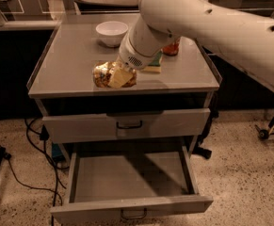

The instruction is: Pick orange can from middle drawer and place on counter

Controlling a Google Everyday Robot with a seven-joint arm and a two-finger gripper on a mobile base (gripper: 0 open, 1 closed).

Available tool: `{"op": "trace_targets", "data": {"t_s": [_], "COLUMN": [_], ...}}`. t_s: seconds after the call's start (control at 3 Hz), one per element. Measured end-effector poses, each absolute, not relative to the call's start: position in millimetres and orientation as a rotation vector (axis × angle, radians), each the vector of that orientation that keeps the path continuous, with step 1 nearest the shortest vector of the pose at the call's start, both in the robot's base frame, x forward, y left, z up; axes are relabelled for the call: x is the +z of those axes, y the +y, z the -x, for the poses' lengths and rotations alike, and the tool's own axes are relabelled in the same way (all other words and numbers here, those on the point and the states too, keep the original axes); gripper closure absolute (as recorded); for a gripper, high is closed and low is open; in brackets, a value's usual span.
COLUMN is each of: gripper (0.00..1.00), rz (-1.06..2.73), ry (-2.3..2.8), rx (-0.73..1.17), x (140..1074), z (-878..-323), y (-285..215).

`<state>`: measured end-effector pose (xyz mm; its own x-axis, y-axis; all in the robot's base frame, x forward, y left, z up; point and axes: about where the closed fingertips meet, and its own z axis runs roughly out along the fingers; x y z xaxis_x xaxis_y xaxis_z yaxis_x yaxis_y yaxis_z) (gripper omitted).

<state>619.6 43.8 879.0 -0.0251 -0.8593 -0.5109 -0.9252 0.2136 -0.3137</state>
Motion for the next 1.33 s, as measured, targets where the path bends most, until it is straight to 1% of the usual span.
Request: {"op": "trace_targets", "data": {"t_s": [0.67, 1.0, 1.33], "gripper": [1.0, 1.0, 1.0], "rz": [1.675, 1.694, 1.699], "ry": [1.857, 1.838, 1.833], "rx": [0.12, 0.131, 0.137], "x": [872, 867, 865], "z": [-670, -702, -721], "y": [67, 88, 99]}}
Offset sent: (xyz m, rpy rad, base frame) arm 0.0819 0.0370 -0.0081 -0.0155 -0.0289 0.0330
